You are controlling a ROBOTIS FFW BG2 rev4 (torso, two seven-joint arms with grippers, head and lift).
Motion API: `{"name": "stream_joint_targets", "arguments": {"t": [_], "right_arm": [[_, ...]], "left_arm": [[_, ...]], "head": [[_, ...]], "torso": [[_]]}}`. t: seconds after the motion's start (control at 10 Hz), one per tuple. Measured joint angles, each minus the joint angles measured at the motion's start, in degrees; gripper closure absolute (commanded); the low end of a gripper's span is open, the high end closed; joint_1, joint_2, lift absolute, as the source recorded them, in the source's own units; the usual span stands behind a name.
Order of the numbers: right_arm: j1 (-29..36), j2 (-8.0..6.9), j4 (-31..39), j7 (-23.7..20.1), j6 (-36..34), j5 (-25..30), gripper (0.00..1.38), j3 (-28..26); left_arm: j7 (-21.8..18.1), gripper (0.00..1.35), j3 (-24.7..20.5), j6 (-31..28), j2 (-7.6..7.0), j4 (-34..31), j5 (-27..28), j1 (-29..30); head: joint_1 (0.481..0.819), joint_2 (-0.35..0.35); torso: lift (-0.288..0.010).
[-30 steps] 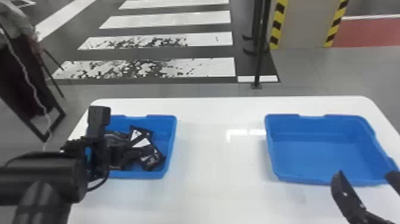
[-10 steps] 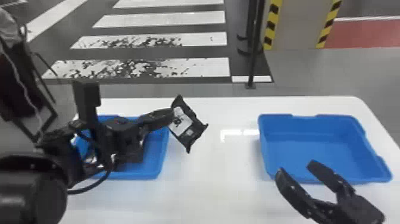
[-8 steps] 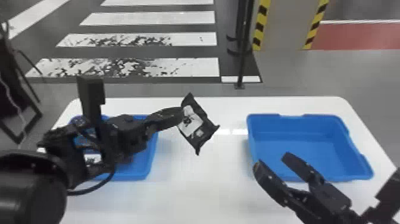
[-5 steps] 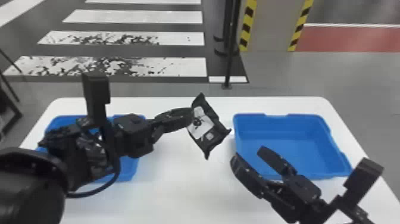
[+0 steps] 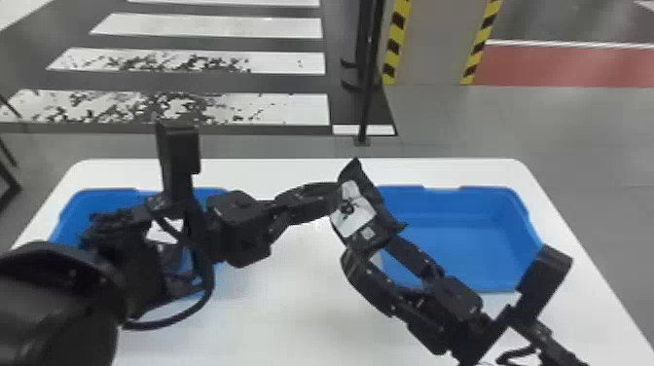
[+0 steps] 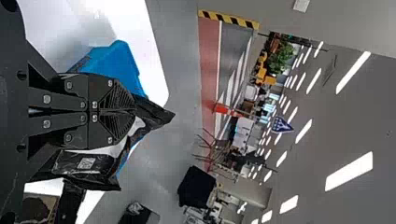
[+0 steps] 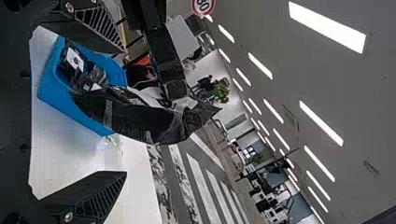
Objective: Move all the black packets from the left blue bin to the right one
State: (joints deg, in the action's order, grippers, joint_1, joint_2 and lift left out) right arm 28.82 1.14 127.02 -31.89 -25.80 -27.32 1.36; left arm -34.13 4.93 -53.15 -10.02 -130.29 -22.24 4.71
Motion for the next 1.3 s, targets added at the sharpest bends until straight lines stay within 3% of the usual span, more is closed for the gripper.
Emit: {"name": "stream_joint_targets", "arguments": {"t": [0.2, 0.4, 0.7, 0.8, 1.0, 1.1, 1.3], "right_arm": [[-0.8, 0.01, -1.5, 1.1, 3.9, -0.3, 1.22, 0.1], [-0.1, 0.05, -1.6, 2.7, 8.8, -0.7, 1.28, 0.0], [0.4, 0.09, -0.9, 2.5, 9.3, -0.7, 1.28, 0.1], [0.4, 0.09, -0.7, 2.5, 9.3, -0.8, 1.28, 0.1], [0.4, 0.16, -0.7, 2.5, 9.3, -1.2, 1.28, 0.0], [0.2, 0.13, -1.6, 2.6, 9.3, -1.2, 1.28, -0.6], [-2.9, 0.34, -6.9, 3.0, 9.3, -0.2, 1.28, -4.5]], "left_arm": [[0.0, 1.21, 1.1, -0.2, 0.00, 0.0, -0.5, 0.2], [0.0, 1.21, 1.1, 0.1, 0.02, 0.0, -0.6, 0.2], [0.5, 1.21, 0.5, 1.4, 0.38, 0.0, -0.6, 0.7], [1.0, 1.12, -0.1, 2.1, 0.60, 0.0, -1.0, 1.2], [2.5, 0.24, -2.5, 4.7, 2.11, 0.0, -2.1, 3.7], [2.8, 0.06, -4.2, 6.1, 2.91, -0.6, -2.5, 5.1], [2.9, 0.18, -7.5, 6.8, 3.18, -3.2, -2.4, 7.6]], "head": [[0.695, -0.065], [0.695, -0.089], [0.695, -0.085], [0.695, -0.080], [0.695, -0.059], [0.695, -0.049], [0.695, -0.057]], "torso": [[-0.140], [-0.140], [-0.140], [-0.140], [-0.140], [-0.140], [-0.140]]}}
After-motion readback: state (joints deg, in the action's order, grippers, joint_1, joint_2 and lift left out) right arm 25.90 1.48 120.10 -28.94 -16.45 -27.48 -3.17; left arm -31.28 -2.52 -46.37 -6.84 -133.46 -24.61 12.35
